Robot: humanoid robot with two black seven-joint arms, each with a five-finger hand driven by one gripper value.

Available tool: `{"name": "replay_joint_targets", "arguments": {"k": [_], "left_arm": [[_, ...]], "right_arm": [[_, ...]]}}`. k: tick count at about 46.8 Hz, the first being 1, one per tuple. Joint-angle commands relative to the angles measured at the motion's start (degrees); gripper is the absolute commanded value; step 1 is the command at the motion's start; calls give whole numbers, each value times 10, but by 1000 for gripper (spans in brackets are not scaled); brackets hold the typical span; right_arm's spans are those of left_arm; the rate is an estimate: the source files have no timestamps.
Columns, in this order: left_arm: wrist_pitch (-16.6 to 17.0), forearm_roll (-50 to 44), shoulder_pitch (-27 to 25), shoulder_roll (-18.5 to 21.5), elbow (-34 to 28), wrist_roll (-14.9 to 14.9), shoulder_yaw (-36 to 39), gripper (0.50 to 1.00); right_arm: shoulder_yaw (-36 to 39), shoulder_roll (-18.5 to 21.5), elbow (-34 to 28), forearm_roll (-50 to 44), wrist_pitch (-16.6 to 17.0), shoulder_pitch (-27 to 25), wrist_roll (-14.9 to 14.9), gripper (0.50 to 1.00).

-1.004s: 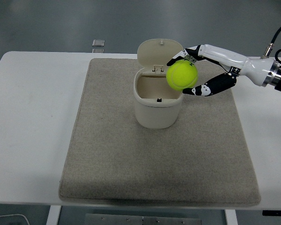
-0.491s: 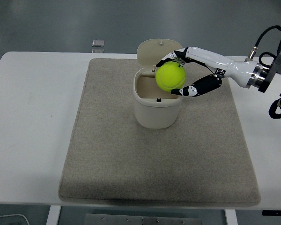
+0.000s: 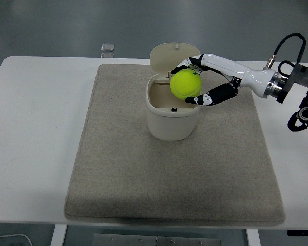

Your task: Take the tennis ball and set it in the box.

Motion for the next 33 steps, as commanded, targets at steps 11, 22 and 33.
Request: {"name": "replay_joint_targets", "arguments": {"k": [11, 22, 33], "left_arm": [[0, 0, 0, 0, 0, 0, 0, 992], [0, 0, 0, 0, 0, 0, 0, 992], [0, 0, 0, 0, 0, 0, 0, 992]], "right_arm": [[0, 5, -3, 1, 0, 0, 0, 705], [-6, 5, -3, 1, 0, 0, 0, 784], [-8, 5, -3, 1, 1, -2, 0, 846]]}}
